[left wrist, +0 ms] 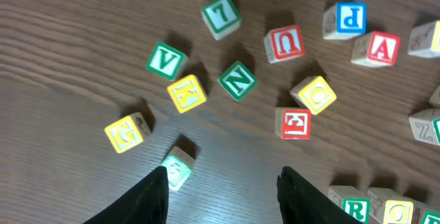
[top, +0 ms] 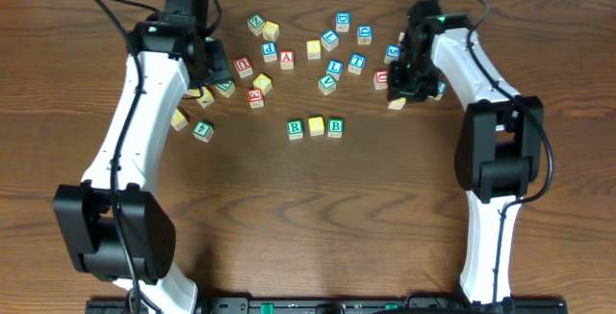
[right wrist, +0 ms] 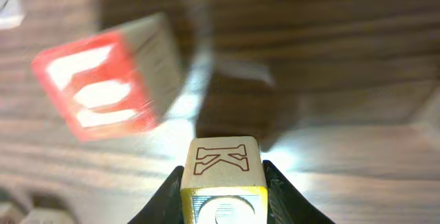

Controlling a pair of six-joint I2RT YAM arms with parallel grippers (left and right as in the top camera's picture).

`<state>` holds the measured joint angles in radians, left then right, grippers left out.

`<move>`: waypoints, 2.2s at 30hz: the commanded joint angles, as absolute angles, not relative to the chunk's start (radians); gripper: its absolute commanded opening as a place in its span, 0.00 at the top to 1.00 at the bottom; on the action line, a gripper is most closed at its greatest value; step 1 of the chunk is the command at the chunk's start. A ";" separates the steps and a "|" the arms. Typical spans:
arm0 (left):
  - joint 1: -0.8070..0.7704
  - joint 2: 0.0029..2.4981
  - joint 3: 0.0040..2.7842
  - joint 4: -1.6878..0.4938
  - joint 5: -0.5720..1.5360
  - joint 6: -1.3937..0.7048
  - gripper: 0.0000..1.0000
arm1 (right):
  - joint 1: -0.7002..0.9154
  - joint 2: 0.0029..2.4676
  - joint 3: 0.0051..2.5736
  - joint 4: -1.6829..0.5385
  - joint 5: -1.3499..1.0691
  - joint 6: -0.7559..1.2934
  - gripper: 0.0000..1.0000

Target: Spell out ROBOT

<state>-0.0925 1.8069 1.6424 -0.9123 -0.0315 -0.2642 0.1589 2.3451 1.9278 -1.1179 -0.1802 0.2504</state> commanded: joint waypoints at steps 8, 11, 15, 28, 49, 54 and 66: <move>-0.042 1.728 1.642 -0.943 -0.038 -0.255 0.49 | 0.307 2.304 1.917 -1.110 -0.185 0.220 0.70; -0.042 1.728 1.642 -0.945 -0.038 -0.255 0.50 | 0.339 2.304 1.917 -1.104 -0.152 0.231 0.69; -0.042 1.728 1.642 -0.945 -0.038 -0.255 0.49 | 0.374 2.304 1.917 -1.102 -0.140 0.231 0.69; -0.042 1.728 1.642 -0.967 -0.038 -0.255 0.50 | 0.432 2.304 1.917 -1.163 -0.028 0.364 0.70; -0.042 1.728 1.642 -0.967 -0.038 -0.255 0.50 | 0.432 2.301 1.924 -1.205 -0.061 0.366 0.62; -0.042 1.728 1.642 -0.967 -0.038 -0.255 0.50 | 0.430 2.300 1.972 -1.244 -0.066 0.366 0.60; -0.042 1.728 1.642 -0.967 -0.038 -0.255 0.50 | 0.402 2.300 2.236 -1.385 -0.058 0.316 0.59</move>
<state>-0.0456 1.7370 1.6424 -0.9638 -0.0319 -0.2642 0.4133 2.3405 2.1723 -1.3766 -0.0563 0.3466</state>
